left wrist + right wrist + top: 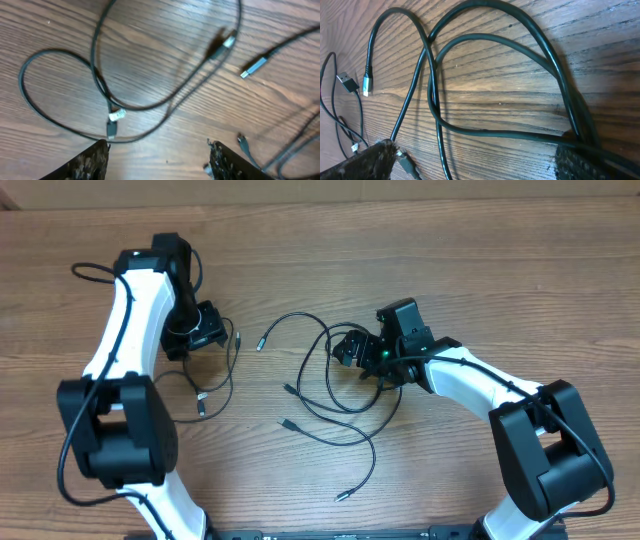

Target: Untangle cables

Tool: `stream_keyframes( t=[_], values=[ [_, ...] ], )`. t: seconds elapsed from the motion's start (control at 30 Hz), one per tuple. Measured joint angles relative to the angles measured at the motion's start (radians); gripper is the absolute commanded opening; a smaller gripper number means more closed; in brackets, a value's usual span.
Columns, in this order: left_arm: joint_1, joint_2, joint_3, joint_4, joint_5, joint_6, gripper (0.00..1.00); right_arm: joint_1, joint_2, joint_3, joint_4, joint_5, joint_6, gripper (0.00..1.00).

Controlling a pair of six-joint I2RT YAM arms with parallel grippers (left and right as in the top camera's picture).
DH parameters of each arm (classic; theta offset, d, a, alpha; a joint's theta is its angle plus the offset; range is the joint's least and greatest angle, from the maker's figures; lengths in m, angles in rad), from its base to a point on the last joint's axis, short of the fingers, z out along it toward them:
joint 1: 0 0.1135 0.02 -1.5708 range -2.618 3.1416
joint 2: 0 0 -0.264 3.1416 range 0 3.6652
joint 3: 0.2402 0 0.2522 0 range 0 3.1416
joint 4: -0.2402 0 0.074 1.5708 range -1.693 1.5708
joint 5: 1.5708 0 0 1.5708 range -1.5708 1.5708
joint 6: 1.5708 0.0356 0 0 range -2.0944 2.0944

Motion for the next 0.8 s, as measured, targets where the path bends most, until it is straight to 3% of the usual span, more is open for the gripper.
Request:
stream_keyframes(
  t=[0.17,0.43,0.8],
  values=[
    [-0.043,-0.010,-0.059,0.063,0.003,-0.003,0.68,0.000,0.000,0.000,0.000,0.000,-0.001,1.00],
    [-0.083,-0.010,-0.329,0.303,-0.023,-0.047,0.80,0.000,0.000,0.000,-0.001,0.000,0.000,1.00],
    [-0.050,-0.012,-0.406,0.412,-0.184,-0.114,0.75,0.000,0.000,0.000,-0.001,0.000,-0.001,1.00]
  ],
)
